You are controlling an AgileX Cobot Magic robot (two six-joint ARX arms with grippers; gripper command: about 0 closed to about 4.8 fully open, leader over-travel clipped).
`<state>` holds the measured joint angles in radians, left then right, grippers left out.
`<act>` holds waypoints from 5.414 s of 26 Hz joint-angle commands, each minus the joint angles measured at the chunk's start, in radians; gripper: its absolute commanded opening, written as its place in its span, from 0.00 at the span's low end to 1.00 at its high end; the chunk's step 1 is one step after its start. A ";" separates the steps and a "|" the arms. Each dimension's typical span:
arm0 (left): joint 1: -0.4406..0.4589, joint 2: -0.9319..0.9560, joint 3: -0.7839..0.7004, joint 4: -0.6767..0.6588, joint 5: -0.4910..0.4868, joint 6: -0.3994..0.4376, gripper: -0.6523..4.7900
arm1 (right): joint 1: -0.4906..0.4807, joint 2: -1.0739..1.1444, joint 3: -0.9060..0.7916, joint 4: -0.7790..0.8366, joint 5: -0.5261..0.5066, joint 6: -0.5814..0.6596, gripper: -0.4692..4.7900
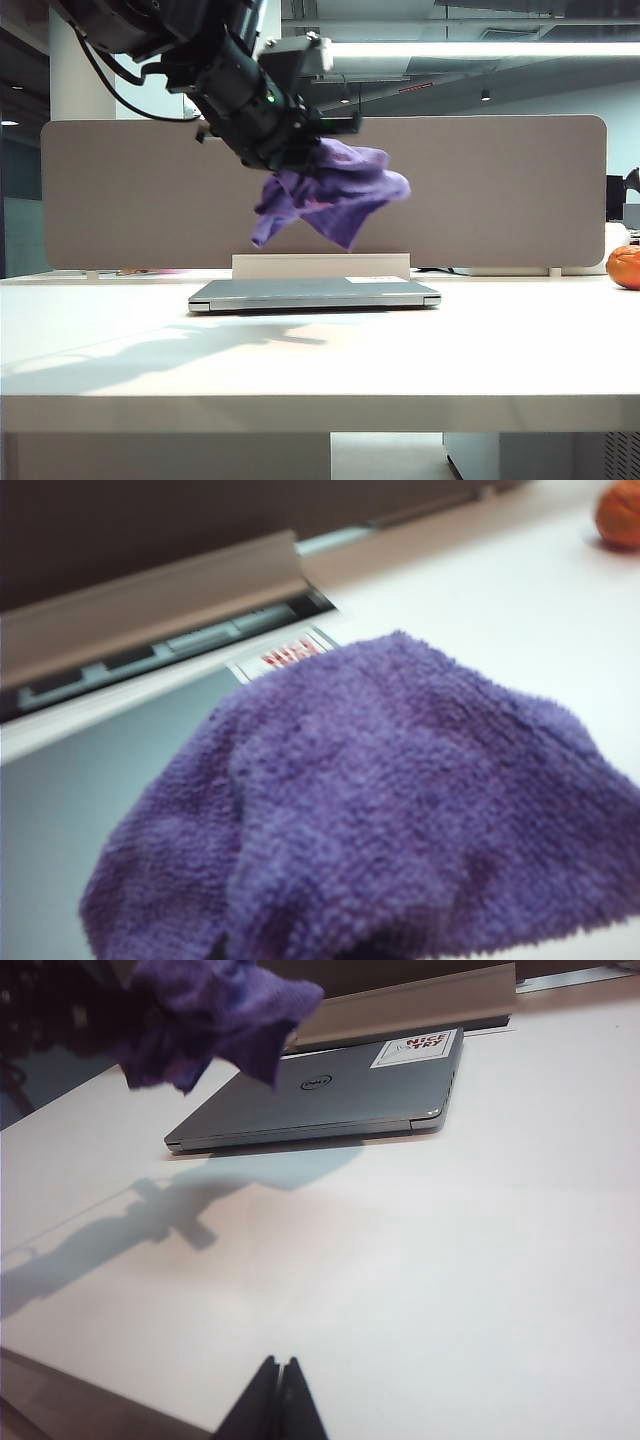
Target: Pick up the purple rag and put it over the laptop.
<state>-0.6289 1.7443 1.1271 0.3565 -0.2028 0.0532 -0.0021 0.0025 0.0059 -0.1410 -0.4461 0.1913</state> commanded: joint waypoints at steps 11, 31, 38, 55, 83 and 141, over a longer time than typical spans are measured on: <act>0.114 0.190 0.300 0.018 0.069 0.063 0.11 | 0.000 -0.002 -0.004 0.011 -0.001 0.002 0.13; 0.204 0.521 0.633 -0.140 0.127 0.065 0.11 | 0.000 -0.001 -0.004 0.010 -0.001 0.002 0.13; 0.214 0.552 0.634 -0.240 0.139 0.070 0.52 | 0.000 -0.001 -0.004 0.010 -0.001 0.002 0.13; 0.212 0.493 0.640 -0.320 0.185 0.062 1.00 | 0.000 -0.001 -0.004 0.010 0.001 0.002 0.13; 0.214 0.167 0.640 -0.694 0.180 0.028 0.11 | 0.000 -0.002 -0.004 0.048 0.218 -0.012 0.13; 0.298 -1.051 -0.473 -1.023 0.171 -0.400 0.11 | 0.000 -0.002 -0.004 0.010 0.400 -0.124 0.13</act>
<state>-0.3302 0.6968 0.6525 -0.5449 -0.0132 -0.2905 -0.0029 0.0025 0.0059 -0.1417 -0.0521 0.0700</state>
